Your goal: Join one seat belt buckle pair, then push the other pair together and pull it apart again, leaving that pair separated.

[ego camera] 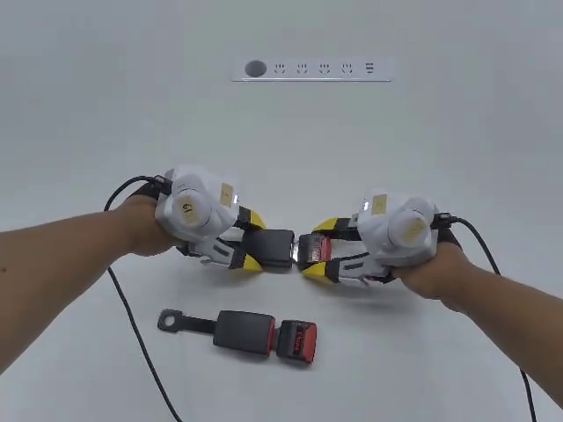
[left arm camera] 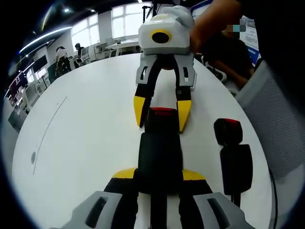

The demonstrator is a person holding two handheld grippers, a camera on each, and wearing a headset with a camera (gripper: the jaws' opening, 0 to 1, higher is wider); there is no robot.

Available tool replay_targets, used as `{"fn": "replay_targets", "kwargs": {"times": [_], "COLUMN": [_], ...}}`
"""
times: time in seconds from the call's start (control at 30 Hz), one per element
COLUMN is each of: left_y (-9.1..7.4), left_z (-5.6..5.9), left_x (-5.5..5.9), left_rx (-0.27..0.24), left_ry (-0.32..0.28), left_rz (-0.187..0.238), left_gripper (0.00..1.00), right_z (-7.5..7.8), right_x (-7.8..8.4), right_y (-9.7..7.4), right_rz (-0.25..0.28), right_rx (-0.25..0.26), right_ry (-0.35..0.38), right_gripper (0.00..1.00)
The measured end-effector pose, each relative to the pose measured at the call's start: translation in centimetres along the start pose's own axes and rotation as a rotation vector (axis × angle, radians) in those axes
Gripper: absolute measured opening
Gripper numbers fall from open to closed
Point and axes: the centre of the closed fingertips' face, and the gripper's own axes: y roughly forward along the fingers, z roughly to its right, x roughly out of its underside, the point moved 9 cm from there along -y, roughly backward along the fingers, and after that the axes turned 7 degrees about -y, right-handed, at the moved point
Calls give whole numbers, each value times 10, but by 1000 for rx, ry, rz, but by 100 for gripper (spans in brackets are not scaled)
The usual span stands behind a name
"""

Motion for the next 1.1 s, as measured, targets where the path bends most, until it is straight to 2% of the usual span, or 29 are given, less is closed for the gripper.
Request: {"fn": "replay_targets", "kwargs": {"times": [0.93, 1.1], "left_y": [1, -4], "left_z": [1, 0], "left_x": [0, 6], "left_rx": [-1, -14], "left_ry": [-9, -21], "left_rz": [-3, 7], "left_gripper": [34, 34], "right_z": [-1, -1], "right_x": [2, 8], "right_y": [-2, -7], "right_rz": [8, 16], "right_rx": [12, 25], "right_ry": [-2, 10], "right_gripper": [36, 37]}}
